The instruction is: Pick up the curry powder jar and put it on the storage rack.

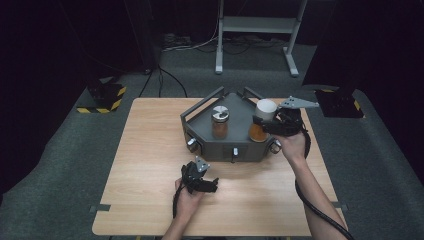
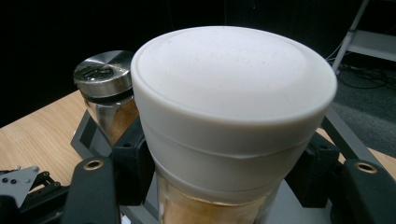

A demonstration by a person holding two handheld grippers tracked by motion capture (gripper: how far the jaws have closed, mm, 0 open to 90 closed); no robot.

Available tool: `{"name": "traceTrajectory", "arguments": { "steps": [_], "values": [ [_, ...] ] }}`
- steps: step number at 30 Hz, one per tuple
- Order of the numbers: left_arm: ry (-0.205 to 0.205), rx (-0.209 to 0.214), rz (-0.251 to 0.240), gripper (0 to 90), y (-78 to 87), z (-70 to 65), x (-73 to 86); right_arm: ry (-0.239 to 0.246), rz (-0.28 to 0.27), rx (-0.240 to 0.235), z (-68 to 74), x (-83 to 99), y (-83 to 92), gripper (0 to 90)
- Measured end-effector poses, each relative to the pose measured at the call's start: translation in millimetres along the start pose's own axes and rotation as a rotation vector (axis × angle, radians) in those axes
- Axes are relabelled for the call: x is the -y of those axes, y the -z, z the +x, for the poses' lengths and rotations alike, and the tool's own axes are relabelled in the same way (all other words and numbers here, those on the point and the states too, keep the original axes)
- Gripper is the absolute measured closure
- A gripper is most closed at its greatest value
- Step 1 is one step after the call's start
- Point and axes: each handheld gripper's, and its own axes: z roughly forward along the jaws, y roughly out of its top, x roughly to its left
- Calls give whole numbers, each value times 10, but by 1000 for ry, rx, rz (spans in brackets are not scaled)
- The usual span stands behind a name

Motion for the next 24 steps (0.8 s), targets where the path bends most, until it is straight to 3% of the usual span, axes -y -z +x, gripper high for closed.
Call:
{"name": "traceTrajectory", "arguments": {
  "steps": [13,24],
  "values": [
    [0,0,0,67,0,0,0,-17,2,31,21,25,-121,355],
    [0,0,0,67,0,0,0,17,5,45,89,79,-197,355]
  ]
}}
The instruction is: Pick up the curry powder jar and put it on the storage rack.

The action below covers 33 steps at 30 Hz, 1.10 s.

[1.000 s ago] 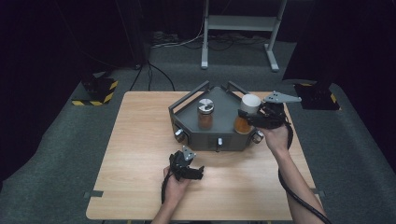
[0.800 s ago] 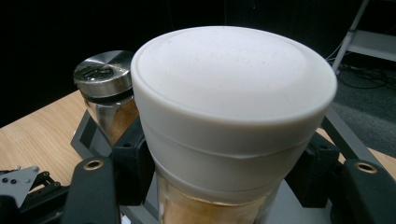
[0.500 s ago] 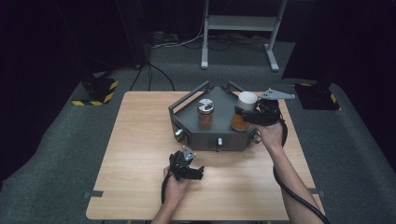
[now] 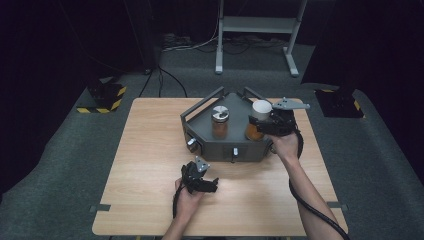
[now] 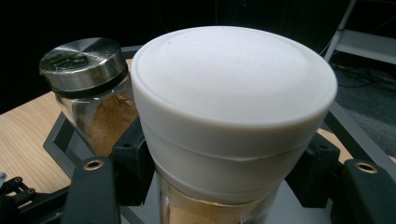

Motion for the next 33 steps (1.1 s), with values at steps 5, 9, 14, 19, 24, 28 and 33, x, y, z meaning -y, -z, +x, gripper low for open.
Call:
{"name": "traceTrajectory", "arguments": {
  "steps": [5,9,14,19,24,28,33],
  "values": [
    [0,0,0,67,0,0,0,26,-2,6,37,20,10,355],
    [0,0,0,67,0,0,0,41,-13,7,48,62,28,354],
    [0,0,0,67,0,-1,1,47,-19,9,59,84,35,353],
    [2,0,0,67,0,-2,1,47,-13,10,64,71,24,351],
    [2,0,0,67,0,-1,1,43,-13,8,58,71,22,349],
    [2,0,0,67,0,-2,1,44,-9,7,57,61,23,348],
    [1,0,0,67,0,-2,1,46,-3,11,66,45,22,346]
  ]
}}
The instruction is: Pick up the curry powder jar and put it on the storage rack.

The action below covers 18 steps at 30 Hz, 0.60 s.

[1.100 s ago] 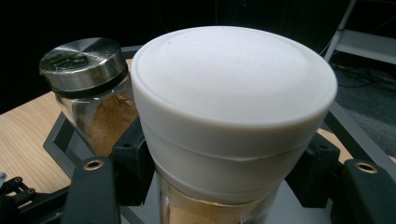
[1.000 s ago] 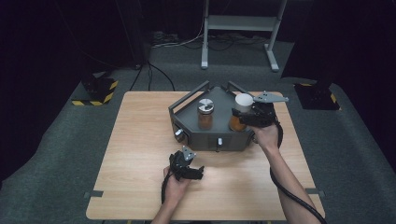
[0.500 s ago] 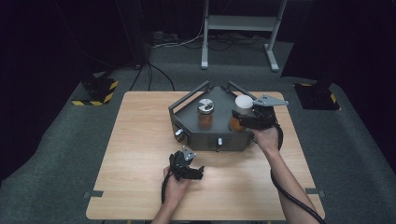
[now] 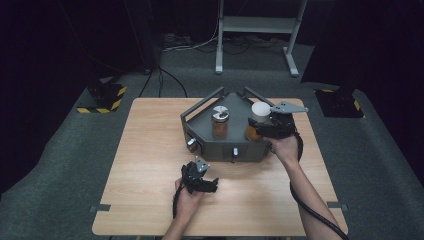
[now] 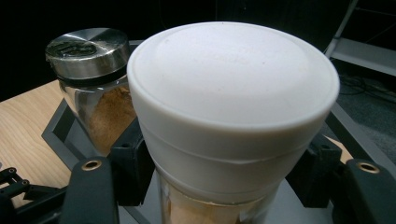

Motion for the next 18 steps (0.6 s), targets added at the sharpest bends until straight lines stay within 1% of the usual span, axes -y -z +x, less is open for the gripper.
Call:
{"name": "traceTrajectory", "arguments": {
  "steps": [4,8,13,18],
  "values": [
    [-1,0,1,67,0,1,-2,0,3,-12,-10,-8,-2,287],
    [0,0,0,67,0,0,0,9,11,5,32,-15,-10,211],
    [0,0,0,67,0,0,0,-11,3,-2,-14,32,9,174],
    [0,0,0,67,0,0,0,-6,-5,-19,-40,88,61,151]
  ]
}}
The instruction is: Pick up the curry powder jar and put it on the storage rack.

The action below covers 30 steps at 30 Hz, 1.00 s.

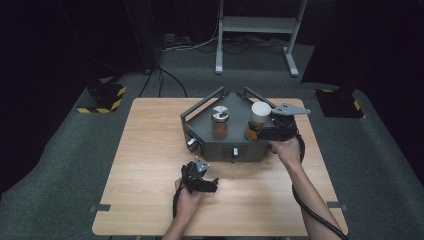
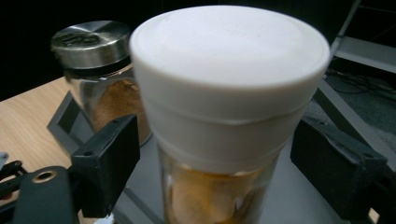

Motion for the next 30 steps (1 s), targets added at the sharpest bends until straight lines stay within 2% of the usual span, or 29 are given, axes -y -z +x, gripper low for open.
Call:
{"name": "traceTrajectory", "arguments": {
  "steps": [5,30],
  "values": [
    [0,0,0,67,0,0,0,20,0,-7,11,96,45,146],
    [-1,0,1,67,1,1,-2,16,-14,-6,-10,382,323,150]
  ]
}}
